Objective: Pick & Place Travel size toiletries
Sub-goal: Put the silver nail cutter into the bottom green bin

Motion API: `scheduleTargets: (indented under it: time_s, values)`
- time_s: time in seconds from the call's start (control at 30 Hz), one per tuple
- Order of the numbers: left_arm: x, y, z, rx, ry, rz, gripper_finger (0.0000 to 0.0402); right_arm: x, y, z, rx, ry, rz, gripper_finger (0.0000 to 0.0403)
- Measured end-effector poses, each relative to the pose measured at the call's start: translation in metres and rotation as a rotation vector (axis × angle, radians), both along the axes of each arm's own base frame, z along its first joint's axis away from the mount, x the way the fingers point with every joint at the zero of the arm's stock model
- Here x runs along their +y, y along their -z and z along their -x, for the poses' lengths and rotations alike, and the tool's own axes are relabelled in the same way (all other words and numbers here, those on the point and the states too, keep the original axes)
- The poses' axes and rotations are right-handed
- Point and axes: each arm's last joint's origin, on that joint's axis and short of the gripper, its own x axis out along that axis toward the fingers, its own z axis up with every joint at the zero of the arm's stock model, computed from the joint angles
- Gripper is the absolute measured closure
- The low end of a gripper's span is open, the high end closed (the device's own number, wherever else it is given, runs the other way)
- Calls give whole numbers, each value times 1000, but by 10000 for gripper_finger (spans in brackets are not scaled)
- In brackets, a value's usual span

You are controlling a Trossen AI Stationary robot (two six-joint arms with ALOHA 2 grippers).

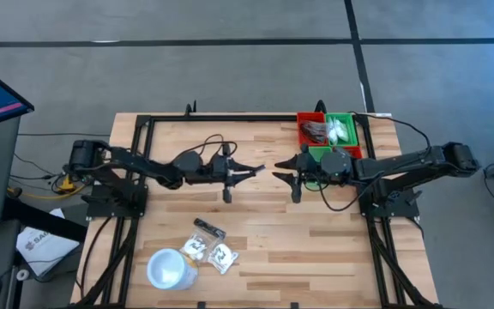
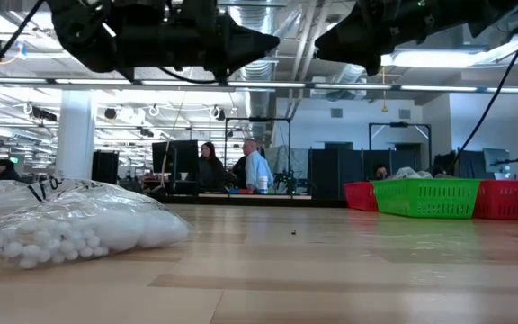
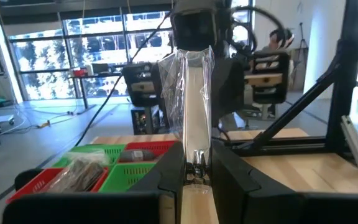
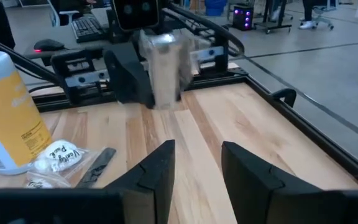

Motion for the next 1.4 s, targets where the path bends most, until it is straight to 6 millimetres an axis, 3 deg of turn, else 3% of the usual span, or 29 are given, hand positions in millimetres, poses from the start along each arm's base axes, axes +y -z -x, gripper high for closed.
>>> scheduleTargets:
  time_s: [0.63, 1.1, 1.27, 1.4]
  values:
    - [12, 15, -42, 33, 42, -5, 356, 0, -1, 0, -8, -6, 10, 280]
    - [14, 10, -51, 2, 65, -11, 355, 1, -4, -1, -41, -42, 12, 292]
    - [14, 11, -51, 4, 66, -10, 354, 1, -4, -1, -39, -55, 23, 313]
    - [14, 11, -51, 6, 66, -9, 354, 1, -4, -1, -34, -57, 31, 356]
